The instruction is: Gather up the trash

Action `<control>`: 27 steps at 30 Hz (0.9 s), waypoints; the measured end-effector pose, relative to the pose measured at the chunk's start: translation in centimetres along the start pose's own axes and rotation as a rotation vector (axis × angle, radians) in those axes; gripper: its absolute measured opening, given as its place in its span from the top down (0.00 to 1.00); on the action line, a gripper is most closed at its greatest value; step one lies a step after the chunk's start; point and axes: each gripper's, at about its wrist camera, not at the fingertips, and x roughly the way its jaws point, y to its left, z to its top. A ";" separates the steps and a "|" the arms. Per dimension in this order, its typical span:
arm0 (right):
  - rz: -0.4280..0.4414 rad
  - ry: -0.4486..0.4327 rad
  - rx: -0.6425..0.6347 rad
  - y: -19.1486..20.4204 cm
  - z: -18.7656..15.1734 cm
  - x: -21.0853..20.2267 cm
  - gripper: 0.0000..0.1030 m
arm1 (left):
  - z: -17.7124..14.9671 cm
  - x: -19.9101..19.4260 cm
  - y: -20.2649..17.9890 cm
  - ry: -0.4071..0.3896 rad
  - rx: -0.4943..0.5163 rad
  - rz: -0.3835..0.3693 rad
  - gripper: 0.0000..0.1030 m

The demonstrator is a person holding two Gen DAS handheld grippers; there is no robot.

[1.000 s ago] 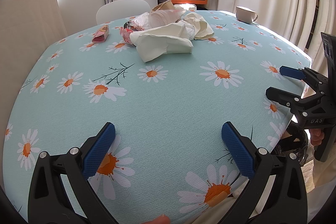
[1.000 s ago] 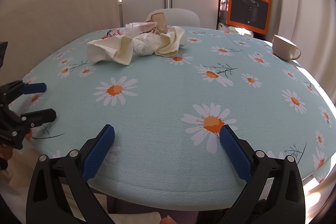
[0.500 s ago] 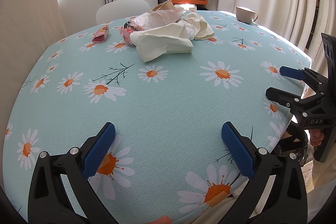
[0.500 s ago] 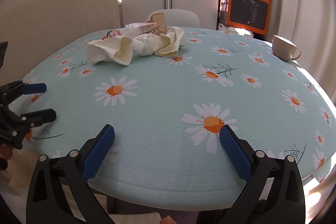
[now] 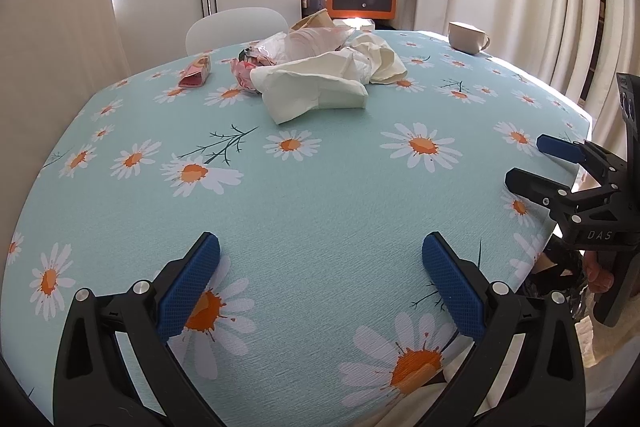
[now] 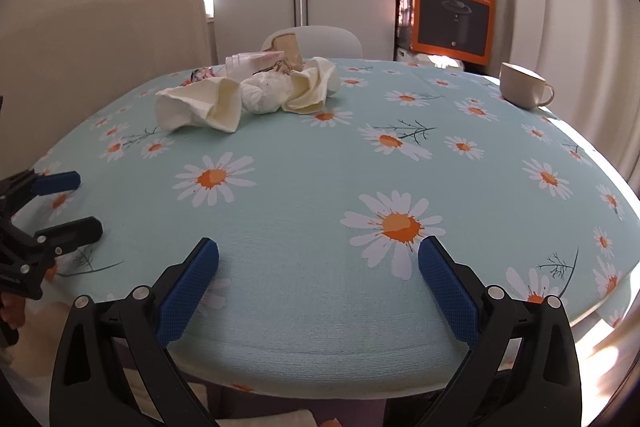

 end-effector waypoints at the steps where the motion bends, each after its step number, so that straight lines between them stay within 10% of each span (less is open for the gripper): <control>1: -0.008 0.005 0.005 0.1 0.0 0.0 0.07 | 0.1 0.0 0.0 0.011 -0.005 0.008 0.04; 9: 0.041 0.108 -0.036 -0.2 1.5 0.6 0.09 | 1.0 0.0 -0.8 0.059 0.026 0.031 0.06; 27: 0.051 0.025 0.081 -3.2 11.4 3.4 0.09 | 6.8 -0.8 0.4 -0.064 0.030 -0.046 0.06</control>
